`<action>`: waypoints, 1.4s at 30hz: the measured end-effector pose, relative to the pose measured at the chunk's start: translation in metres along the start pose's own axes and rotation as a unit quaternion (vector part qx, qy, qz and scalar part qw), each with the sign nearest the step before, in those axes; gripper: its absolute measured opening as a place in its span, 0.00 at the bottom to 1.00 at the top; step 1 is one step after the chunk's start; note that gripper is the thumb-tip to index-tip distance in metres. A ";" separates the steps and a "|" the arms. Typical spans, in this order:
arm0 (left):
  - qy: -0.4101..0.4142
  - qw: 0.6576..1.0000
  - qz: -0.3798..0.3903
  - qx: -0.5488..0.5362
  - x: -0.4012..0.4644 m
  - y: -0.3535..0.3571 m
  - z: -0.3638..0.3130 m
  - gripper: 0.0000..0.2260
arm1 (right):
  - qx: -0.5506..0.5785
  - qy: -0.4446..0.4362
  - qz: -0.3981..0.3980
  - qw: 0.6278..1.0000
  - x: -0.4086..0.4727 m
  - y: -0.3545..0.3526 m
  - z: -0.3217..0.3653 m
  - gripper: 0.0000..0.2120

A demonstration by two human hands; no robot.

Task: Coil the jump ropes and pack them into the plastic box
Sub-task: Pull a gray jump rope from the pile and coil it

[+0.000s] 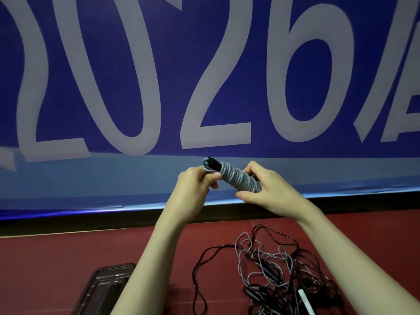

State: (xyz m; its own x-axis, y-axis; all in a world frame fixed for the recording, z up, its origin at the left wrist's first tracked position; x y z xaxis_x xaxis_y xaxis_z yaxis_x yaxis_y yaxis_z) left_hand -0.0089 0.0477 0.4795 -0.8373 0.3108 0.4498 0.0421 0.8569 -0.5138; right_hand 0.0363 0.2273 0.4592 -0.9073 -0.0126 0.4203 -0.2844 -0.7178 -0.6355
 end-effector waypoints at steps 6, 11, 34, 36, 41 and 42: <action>0.001 0.998 -0.024 -0.057 -0.006 0.006 -0.008 0.10 | -0.038 -0.047 0.004 0.998 0.000 0.002 0.007 0.33; 0.005 0.996 -0.057 -0.073 -0.005 0.004 -0.010 0.08 | 0.069 -0.079 0.002 0.994 0.002 0.010 0.018 0.38; 0.093 0.944 -0.101 -0.300 -0.006 -0.010 -0.020 0.03 | 0.598 -0.006 0.229 0.768 0.003 0.015 0.012 0.27; 0.095 0.942 -0.118 -0.299 -0.003 -0.013 -0.018 0.04 | 0.600 -0.008 0.236 0.765 0.002 0.016 0.014 0.27; 0.086 0.917 -0.126 -0.370 -0.004 -0.010 -0.020 0.07 | 0.626 -0.021 0.259 0.735 0.002 0.020 0.021 0.27; 0.081 0.909 -0.130 -0.387 -0.004 -0.011 -0.021 0.08 | 0.630 -0.023 0.263 0.730 0.002 0.020 0.022 0.29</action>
State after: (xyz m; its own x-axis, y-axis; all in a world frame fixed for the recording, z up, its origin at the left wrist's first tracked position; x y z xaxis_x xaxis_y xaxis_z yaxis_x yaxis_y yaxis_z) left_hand 0.0052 0.0459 0.4984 -0.7846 0.0595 0.6171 0.2786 0.9230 0.2653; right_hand 0.0354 0.1981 0.4616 -0.7681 -0.5204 0.3732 0.6377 -0.6745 0.3719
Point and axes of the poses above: each hand's wrist, its own x-axis towards the middle knuckle, its own y-axis out of the palm, z = x × y, the point moved 3 cm from there along x, towards the middle knuckle, and after that the axes turned 4 degrees about -z, right-handed, at the moved point
